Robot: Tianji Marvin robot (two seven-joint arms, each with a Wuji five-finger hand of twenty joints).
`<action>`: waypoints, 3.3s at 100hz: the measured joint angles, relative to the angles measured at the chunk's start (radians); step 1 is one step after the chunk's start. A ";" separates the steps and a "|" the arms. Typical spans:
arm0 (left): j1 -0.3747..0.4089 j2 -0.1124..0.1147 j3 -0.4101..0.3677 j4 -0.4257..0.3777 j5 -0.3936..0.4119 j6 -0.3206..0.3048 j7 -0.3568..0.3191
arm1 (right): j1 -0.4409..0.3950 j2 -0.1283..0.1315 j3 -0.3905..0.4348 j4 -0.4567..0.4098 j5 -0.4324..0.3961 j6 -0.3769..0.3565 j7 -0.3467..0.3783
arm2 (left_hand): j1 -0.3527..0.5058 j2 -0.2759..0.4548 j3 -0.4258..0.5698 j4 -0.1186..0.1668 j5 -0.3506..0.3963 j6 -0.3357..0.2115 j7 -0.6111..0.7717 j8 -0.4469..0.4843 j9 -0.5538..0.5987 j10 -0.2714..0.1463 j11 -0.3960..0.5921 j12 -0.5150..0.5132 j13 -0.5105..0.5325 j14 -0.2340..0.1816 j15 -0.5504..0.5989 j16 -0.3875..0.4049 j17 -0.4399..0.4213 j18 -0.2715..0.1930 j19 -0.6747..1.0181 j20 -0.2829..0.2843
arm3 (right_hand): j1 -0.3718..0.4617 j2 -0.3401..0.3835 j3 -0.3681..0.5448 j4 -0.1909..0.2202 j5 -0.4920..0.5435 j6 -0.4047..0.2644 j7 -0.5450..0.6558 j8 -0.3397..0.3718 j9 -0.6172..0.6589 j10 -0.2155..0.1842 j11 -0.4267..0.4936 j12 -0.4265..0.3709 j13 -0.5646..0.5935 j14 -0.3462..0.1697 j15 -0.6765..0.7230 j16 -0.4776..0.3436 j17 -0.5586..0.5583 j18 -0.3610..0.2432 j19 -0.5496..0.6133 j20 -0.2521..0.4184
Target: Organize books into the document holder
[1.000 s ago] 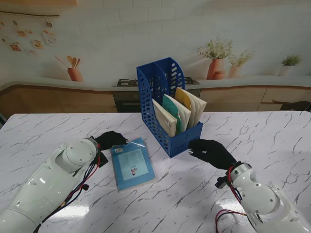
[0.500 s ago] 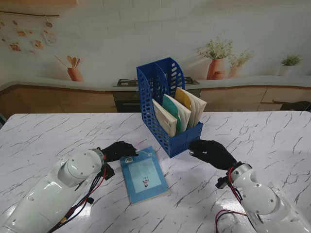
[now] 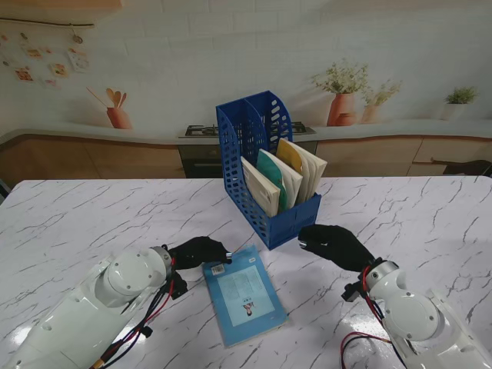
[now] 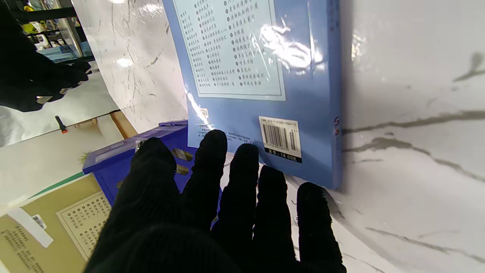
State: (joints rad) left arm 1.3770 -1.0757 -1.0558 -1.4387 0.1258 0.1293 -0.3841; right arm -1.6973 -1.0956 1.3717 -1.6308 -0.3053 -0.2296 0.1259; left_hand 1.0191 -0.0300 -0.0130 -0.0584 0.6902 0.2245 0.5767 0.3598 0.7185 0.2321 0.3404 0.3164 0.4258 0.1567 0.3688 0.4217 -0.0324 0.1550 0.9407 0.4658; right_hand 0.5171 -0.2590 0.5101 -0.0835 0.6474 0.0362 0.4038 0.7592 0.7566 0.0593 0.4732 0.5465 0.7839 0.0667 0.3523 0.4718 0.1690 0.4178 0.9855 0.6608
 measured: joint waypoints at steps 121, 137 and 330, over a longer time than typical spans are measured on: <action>0.002 -0.052 0.082 -0.017 -0.109 -0.166 0.113 | 0.032 0.038 -0.049 0.075 0.028 -0.008 0.164 | 0.000 0.000 0.000 0.000 -0.044 -0.001 -0.011 0.001 -0.001 0.000 0.000 0.015 0.019 0.172 0.033 0.021 -0.010 0.069 -0.015 -0.006 | 0.015 0.000 -0.073 0.000 0.050 -0.001 0.030 0.000 0.063 -0.001 0.009 -0.016 0.098 0.000 0.013 -0.005 0.076 0.000 0.060 -0.010; 0.106 -0.046 -0.004 -0.156 0.008 -0.056 0.160 | 0.034 0.041 -0.069 0.089 0.049 -0.044 0.165 | 0.000 0.000 0.000 0.000 -0.044 -0.002 0.027 0.037 -0.001 0.003 0.013 0.033 0.057 0.198 0.048 0.040 0.030 0.106 -0.008 -0.003 | 0.015 0.000 -0.075 0.000 0.098 -0.002 0.043 0.000 0.126 -0.001 0.000 -0.058 0.128 0.001 0.008 -0.033 0.095 0.000 0.075 -0.049; -0.009 -0.048 0.165 0.024 -0.220 -0.050 0.064 | 0.033 0.058 -0.049 0.116 0.007 -0.020 0.235 | -0.030 0.004 0.001 0.010 0.125 0.073 0.084 0.033 0.237 0.128 0.122 0.024 0.393 0.292 0.413 0.066 0.452 0.262 0.473 0.241 | 0.014 0.017 -0.051 0.000 0.199 0.060 0.061 -0.111 0.218 0.062 -0.147 -0.316 0.155 -0.002 -0.034 -0.218 0.030 -0.325 0.076 -0.240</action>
State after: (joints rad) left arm 1.3676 -1.1241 -0.8910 -1.4144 -0.0943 0.0794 -0.3201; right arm -1.6644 -1.0378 1.3232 -1.5147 -0.2986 -0.2493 0.3609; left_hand 0.9889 -0.0257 -0.0121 -0.0482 0.8155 0.2974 0.6610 0.3931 0.9554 0.3601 0.4628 0.3403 0.8185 0.4485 0.7821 0.4877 0.4197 0.4170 1.4134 0.7064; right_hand 0.5307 -0.2417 0.4592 -0.0835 0.8466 0.0961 0.4647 0.6478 0.9744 0.1212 0.3257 0.2303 0.9387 0.0648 0.3184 0.2535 0.1988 0.0930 1.0612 0.4210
